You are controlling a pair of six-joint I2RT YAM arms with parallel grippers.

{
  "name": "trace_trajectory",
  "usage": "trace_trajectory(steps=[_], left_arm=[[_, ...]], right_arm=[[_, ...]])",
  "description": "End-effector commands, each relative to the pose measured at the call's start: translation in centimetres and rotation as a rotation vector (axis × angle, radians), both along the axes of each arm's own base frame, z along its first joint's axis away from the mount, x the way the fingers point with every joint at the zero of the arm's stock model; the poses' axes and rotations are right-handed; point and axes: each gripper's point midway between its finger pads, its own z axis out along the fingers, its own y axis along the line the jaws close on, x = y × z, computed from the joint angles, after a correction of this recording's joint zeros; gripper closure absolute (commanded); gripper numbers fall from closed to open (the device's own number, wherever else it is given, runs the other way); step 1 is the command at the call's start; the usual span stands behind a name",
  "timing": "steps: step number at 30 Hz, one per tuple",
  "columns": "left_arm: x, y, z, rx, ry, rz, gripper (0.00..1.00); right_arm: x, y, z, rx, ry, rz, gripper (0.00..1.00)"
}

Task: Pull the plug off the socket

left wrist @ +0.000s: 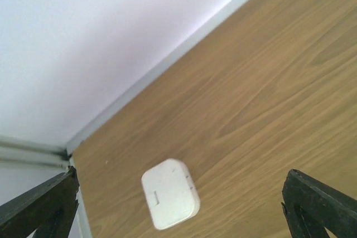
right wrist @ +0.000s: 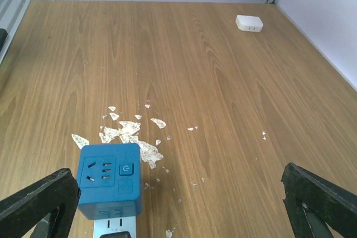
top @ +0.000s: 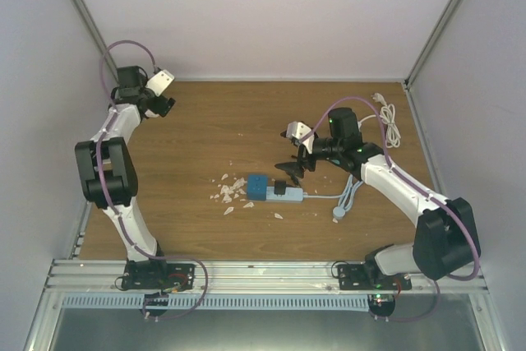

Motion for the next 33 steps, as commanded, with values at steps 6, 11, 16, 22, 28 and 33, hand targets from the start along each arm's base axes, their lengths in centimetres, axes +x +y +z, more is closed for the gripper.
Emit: trace_trajectory(steps=[6,11,16,22,28,33], left_arm=[[-5.1,-7.1,6.3,-0.267,-0.04,-0.253,0.01],[-9.5,-11.6,10.3,-0.445,-0.075,-0.466,0.01],[-14.1,-17.4,10.7,-0.474,0.016,-0.698,0.01],[-20.6,-24.8,6.4,-0.401,0.103,-0.92,0.01],[-25.9,-29.3,2.7,-0.363,0.195,-1.082,0.01],[-28.1,-30.4,-0.4,-0.357,0.286,-1.134,0.01]], right_arm=[[-1.4,-1.2,-1.5,-0.085,-0.055,0.039,0.0],[-2.8,-1.9,-3.5,-0.116,-0.077,0.059,0.0],[-4.2,-2.3,-5.0,-0.135,-0.116,0.11,0.0],[-4.5,-2.1,-8.1,-0.181,-0.02,0.165,0.0],[-4.2,-1.6,-9.7,-0.191,0.018,0.167,0.0],[-4.1,-1.0,-10.7,-0.2,0.018,0.156,0.05]])
